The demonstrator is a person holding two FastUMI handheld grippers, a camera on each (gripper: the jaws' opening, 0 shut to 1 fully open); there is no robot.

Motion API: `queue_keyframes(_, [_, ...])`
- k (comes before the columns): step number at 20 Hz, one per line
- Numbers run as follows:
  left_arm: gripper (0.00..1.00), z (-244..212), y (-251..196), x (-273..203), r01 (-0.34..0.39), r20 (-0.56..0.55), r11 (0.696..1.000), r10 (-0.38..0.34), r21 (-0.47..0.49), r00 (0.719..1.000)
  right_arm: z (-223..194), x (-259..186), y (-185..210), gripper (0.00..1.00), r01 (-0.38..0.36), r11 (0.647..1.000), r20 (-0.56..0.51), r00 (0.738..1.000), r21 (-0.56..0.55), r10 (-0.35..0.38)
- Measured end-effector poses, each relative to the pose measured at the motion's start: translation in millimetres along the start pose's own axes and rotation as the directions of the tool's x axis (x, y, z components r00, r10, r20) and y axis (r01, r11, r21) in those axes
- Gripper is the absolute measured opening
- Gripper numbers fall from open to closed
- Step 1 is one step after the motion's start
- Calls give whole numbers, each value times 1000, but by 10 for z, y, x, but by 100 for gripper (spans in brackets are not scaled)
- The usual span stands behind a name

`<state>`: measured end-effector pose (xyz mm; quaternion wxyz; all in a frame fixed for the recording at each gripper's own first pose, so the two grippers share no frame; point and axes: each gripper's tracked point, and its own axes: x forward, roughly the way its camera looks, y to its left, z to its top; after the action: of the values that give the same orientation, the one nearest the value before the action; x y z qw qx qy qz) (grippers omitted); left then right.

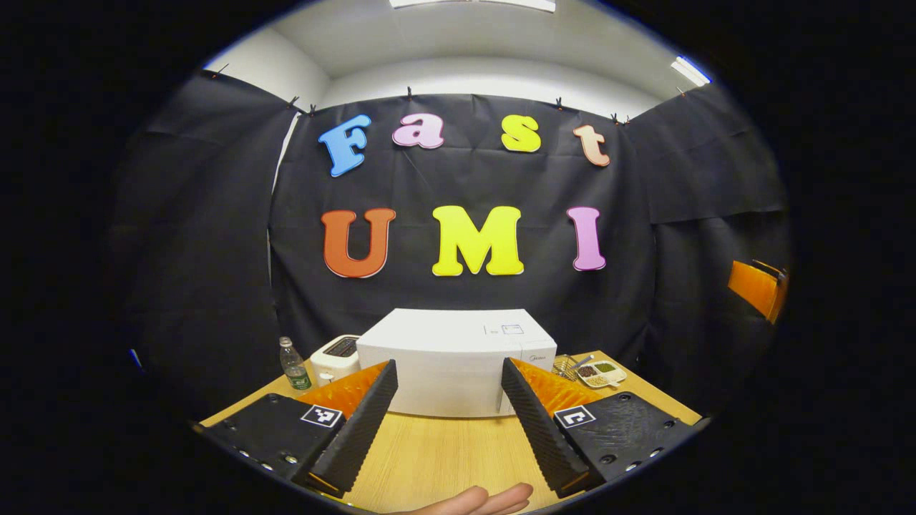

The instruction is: Open the microwave oven with the left hand, put the food in, and close the microwave oven.

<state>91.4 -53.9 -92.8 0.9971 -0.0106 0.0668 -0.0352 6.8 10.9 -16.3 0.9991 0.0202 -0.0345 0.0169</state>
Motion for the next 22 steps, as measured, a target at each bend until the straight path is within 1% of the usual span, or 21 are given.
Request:
queue_keyframes(2, [92,-191,-112,267,20,-25,1000,-20,14,999,-22,83,-64,100,12,1000,6,1000,-13,-12])
queue_keyframes(3, [92,-309,-145,413,17,-47,1000,-16,16,999,-30,120,-99,100,21,1000,8,1000,-18,-21])
queue_keyframes(4, [92,-421,-179,565,16,-67,1000,-16,8,998,-60,154,-130,90,25,999,10,1000,-21,-24])
queue_keyframes(5, [92,-530,-216,710,16,-89,1000,-17,-11,996,-77,183,-155,91,25,999,8,1000,-21,-25])
queue_keyframes(6, [92,-629,-266,850,17,-104,1000,-20,-26,994,-103,207,-186,100,24,1000,6,1000,-20,-24])
queue_keyframes(7, [92,-716,-314,984,22,-112,999,-26,-34,993,-121,227,-224,91,23,999,4,1000,-22,-23])
queue_keyframes(10, [92,-957,-386,1376,13,-123,1000,-16,-25,992,-185,303,-406,91,37,999,1,999,-29,-37])
queue_keyframes(12, [92,-1110,-493,1581,28,-126,999,-32,-32,992,-258,335,-501,91,39,999,-12,999,-32,-39])
queue_keyframes(13, [92,-1179,-573,1654,44,-126,998,-49,-38,991,-294,355,-551,100,40,999,-20,999,-35,-41])
queue_keyframes(16, [93,-1279,-760,1808,87,-96,996,-89,-25,991,-383,432,-733,100,61,997,-41,997,-50,-63])
queue_keyframes(17, [92,-1327,-799,1873,91,-92,996,-93,-25,991,-400,453,-787,90,70,996,-47,996,-54,-72])
queue_keyframes(18, [92,-1372,-847,1929,97,-93,995,-99,-30,991,-406,474,-839,100,77,995,-52,995,-58,-80])
queue_keyframes(22, [92,-1512,-912,2141,88,-120,994,-95,-64,988,-377,508,-930,100,83,994,-57,995,-67,-87])
